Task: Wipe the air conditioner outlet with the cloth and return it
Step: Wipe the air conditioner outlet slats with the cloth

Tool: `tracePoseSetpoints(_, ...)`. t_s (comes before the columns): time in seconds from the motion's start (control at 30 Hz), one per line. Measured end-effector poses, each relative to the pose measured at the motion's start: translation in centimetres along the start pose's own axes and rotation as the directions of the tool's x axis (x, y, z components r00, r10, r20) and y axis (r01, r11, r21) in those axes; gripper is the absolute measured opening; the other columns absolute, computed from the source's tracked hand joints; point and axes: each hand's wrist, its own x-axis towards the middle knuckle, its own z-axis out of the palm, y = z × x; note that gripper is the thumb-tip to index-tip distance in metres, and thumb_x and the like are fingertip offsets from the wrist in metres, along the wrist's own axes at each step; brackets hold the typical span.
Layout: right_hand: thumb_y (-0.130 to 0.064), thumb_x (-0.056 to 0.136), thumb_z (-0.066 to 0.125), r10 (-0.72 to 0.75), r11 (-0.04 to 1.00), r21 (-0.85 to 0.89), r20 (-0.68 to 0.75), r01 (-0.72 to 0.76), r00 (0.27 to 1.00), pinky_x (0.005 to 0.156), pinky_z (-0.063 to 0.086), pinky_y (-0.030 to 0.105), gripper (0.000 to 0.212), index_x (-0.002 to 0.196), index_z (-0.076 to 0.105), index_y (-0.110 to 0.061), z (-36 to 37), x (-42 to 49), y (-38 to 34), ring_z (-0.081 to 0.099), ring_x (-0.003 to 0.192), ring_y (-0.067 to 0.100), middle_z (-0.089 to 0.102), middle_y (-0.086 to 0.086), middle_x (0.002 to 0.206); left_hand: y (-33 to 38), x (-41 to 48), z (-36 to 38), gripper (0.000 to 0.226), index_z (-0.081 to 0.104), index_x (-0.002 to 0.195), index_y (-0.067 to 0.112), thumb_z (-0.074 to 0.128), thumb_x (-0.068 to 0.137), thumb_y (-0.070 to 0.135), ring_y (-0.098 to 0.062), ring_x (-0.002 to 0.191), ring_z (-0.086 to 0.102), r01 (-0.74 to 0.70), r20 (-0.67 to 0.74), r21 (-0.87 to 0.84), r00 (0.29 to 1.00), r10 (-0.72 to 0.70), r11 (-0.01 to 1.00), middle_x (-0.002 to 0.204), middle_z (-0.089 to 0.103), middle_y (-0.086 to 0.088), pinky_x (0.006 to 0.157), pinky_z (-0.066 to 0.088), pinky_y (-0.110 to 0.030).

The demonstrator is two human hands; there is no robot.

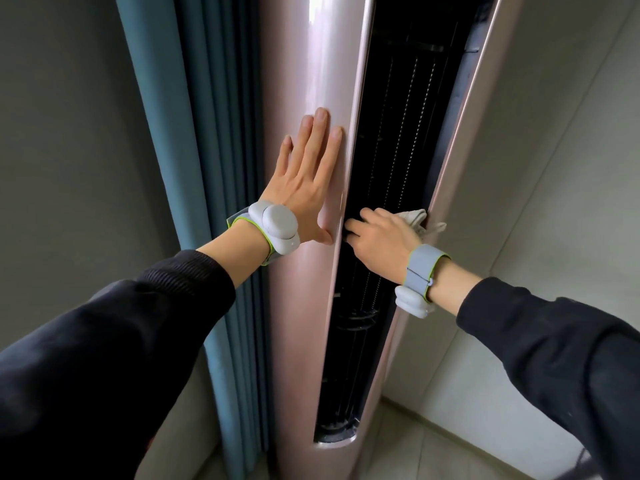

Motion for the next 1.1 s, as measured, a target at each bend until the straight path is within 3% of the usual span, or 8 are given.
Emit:
tracePoseSetpoints(0.27,-0.021,0.068,0.074,-0.088,0.995,-0.037,0.012,0.089,0.996,0.057,0.053,0.019,0.006,0.068,0.076,-0.026,0.3,-1.1,0.0,0.064,0.067,0.01,0.07,-0.013,0.073,-0.1,-0.3,0.3,0.158,-0.003,0.15,0.001,0.084,0.034,0.065,-0.044,0.143,-0.004,-0.001,0.004,0.006,1.0,0.001,1.0,0.156,-0.004,-0.026,0.114,0.015,-0.06)
tracePoseSetpoints(0.53,-0.012,0.06,0.079,-0.002,1.0,-0.018,-0.057,0.001,0.998,0.052,0.05,0.021,0.015,0.053,0.07,-0.021,-0.1,0.0,-0.2,0.063,0.059,0.015,0.068,-0.007,0.066,0.0,-0.6,0.7,0.157,-0.004,0.15,0.002,0.084,0.035,0.064,-0.044,0.143,-0.004,-0.001,0.012,0.016,1.0,0.001,1.0,0.156,-0.004,-0.026,0.113,0.017,-0.061)
tracePoseSetpoints(0.7,-0.005,0.061,0.08,-0.022,1.0,-0.012,-0.108,0.021,0.994,0.049,0.05,0.025,0.017,0.053,0.067,-0.014,0.0,-0.6,0.5,0.06,0.058,0.019,0.064,-0.001,0.064,-0.5,-1.7,1.5,0.154,-0.006,0.15,0.005,0.084,0.038,0.06,-0.044,0.143,-0.006,-0.028,0.07,0.042,0.997,0.025,0.999,0.155,-0.007,-0.027,0.113,0.017,-0.061)
tracePoseSetpoints(0.9,-0.007,0.058,0.08,-0.049,0.999,0.012,-0.059,0.05,0.997,0.051,0.052,0.022,0.017,0.051,0.068,-0.017,0.4,0.2,-0.4,0.063,0.059,0.016,0.067,-0.003,0.065,-0.4,-1.6,1.8,0.156,-0.004,0.15,0.004,0.085,0.035,0.06,-0.045,0.143,-0.004,-0.016,0.046,0.048,0.999,0.014,0.999,0.155,-0.004,-0.028,0.112,0.018,-0.062)
tracePoseSetpoints(1.1,-0.004,0.061,0.08,-0.027,1.0,0.012,-0.103,0.029,0.994,0.052,0.049,0.024,0.016,0.055,0.068,-0.014,0.4,-0.3,0.7,0.06,0.06,0.019,0.065,-0.001,0.066,-0.2,-1.4,2.0,0.161,-0.01,0.149,0.006,0.085,0.032,0.063,-0.048,0.142,-0.006,-0.002,0.06,0.032,0.998,0.0,0.999,0.154,-0.005,-0.03,0.11,0.016,-0.065)
